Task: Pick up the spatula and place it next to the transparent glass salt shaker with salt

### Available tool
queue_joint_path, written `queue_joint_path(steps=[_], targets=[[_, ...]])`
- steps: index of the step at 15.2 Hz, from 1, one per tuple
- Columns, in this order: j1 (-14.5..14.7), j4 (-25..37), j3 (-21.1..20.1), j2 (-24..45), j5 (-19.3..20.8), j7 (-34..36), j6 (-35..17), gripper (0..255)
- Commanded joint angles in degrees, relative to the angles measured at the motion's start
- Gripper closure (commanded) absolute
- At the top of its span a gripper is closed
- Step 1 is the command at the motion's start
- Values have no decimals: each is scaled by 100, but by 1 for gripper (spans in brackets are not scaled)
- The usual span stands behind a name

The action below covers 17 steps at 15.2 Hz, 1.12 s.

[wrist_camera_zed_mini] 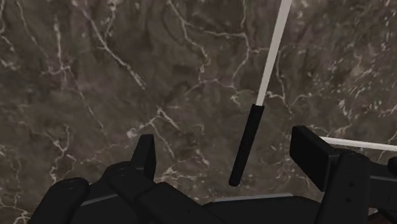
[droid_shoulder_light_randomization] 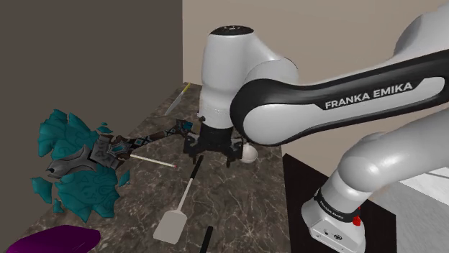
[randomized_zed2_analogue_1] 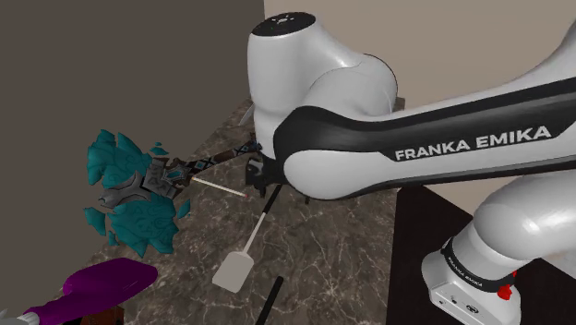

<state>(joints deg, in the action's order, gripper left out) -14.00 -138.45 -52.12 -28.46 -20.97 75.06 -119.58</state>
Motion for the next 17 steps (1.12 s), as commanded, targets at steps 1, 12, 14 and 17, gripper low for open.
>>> queue_joint_path(steps=[1, 12, 14, 17], targets=[[-446, 262, -646, 507, 203, 784, -259, 0], [-4009, 658, -4543, 2304, 1869, 2963, -1194, 0], [-4078, 643, -4602, 2158, 1674, 2821, -1230, 0], [-4073, 643, -4597, 2153, 1669, 2817, -1230, 0]])
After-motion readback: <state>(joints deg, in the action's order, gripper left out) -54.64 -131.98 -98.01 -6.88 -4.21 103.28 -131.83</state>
